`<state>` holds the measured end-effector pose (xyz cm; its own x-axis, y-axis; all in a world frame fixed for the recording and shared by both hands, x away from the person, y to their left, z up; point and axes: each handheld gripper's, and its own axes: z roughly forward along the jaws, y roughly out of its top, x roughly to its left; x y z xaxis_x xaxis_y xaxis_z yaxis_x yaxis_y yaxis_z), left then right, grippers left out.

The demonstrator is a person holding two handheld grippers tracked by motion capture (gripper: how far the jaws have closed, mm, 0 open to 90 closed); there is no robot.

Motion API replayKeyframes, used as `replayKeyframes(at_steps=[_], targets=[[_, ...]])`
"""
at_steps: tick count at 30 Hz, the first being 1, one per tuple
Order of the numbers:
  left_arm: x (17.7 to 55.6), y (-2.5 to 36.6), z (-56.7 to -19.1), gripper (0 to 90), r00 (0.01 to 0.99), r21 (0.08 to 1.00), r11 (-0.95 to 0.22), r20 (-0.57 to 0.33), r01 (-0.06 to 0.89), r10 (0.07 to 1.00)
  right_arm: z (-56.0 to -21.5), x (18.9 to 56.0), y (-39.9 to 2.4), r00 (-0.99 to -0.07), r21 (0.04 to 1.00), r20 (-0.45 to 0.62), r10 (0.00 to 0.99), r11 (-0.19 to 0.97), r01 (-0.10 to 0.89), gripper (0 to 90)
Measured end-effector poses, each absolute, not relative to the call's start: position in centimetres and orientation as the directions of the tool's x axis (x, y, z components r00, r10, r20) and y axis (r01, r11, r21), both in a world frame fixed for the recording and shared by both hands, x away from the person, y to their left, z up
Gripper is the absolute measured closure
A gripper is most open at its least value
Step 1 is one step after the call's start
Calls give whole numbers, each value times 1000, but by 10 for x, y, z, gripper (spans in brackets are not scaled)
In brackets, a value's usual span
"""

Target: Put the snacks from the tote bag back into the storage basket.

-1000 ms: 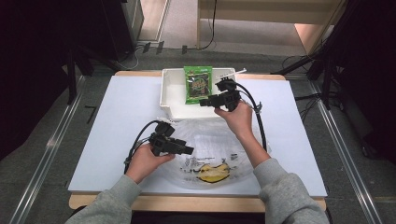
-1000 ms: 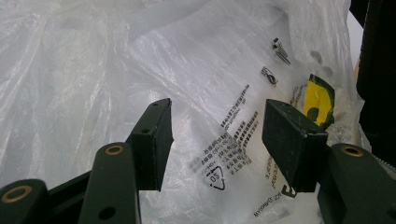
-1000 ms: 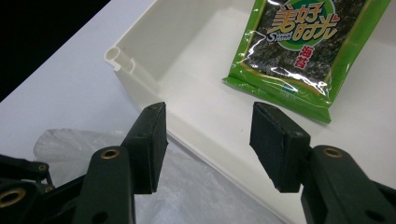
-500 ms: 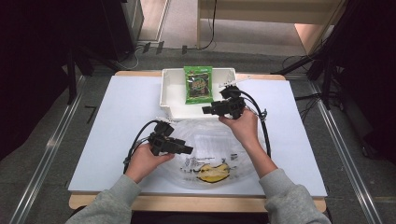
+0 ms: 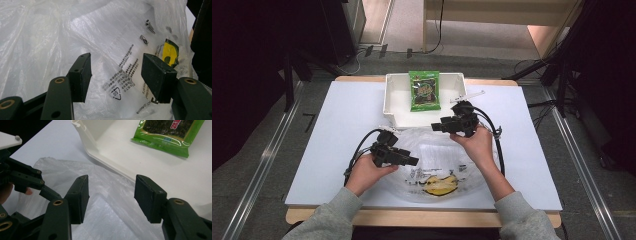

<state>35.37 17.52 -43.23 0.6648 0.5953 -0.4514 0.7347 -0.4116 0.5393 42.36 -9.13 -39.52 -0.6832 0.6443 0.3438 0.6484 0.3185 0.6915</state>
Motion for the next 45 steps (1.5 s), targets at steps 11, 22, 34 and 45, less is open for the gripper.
replayKeyframes(at_steps=[11, 22, 34, 45], targets=[[352, 175, -432, 413, 671, 538, -421, -445, 730, 593, -401, 407, -105, -690, 690, 350, 634, 324, 647, 467], [350, 178, -430, 410, 674, 541, -423, -442, 726, 592, -409, 392, -116, -693, 686, 339, 636, 336, 645, 462], [349, 183, -427, 407, 680, 547, -428, -432, 720, 592, -409, 377, -132, -697, 704, 339, 632, 321, 633, 452], [349, 188, -426, 407, 677, 550, -422, -427, 721, 600, -409, 364, -149, -702, 717, 339, 626, 312, 624, 451]])
